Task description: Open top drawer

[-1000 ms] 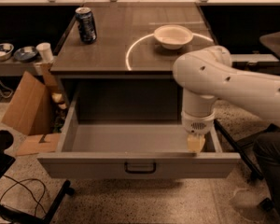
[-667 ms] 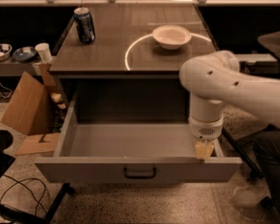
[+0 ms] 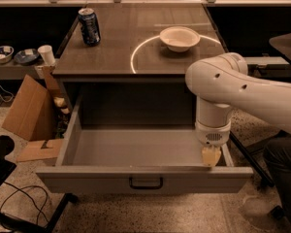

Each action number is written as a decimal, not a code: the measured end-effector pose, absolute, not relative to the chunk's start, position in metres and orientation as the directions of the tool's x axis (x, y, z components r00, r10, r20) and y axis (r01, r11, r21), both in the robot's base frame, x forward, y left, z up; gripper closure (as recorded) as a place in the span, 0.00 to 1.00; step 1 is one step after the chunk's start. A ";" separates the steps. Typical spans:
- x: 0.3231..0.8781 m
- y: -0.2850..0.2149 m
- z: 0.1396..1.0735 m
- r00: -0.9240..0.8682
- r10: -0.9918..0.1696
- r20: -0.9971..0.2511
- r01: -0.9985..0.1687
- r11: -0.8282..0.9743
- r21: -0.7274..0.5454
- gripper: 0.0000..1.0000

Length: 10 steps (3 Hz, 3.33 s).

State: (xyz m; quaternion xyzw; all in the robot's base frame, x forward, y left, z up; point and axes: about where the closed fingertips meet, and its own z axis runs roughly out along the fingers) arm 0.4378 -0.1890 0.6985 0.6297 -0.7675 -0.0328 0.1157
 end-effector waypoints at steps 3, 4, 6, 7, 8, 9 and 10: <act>0.438 -0.189 0.698 -0.180 -0.974 0.136 -0.959 0.205 0.196 0.00; 0.437 -0.185 0.680 -0.194 -0.975 0.112 -0.945 0.216 0.245 0.00; 0.357 -0.183 0.672 -0.211 -0.968 0.134 -0.894 0.246 0.373 0.42; 0.344 -0.186 0.683 -0.211 -0.964 0.159 -0.892 0.257 0.371 0.64; 0.344 -0.186 0.683 -0.211 -0.964 0.159 -0.892 0.257 0.371 0.63; 0.344 -0.186 0.683 -0.211 -0.964 0.159 -0.892 0.257 0.371 0.39; 0.361 -0.186 0.714 -0.193 -0.958 0.214 -0.927 0.249 0.280 0.17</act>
Offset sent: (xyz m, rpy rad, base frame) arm 0.0000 0.0000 0.0000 0.0000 0.0000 0.0000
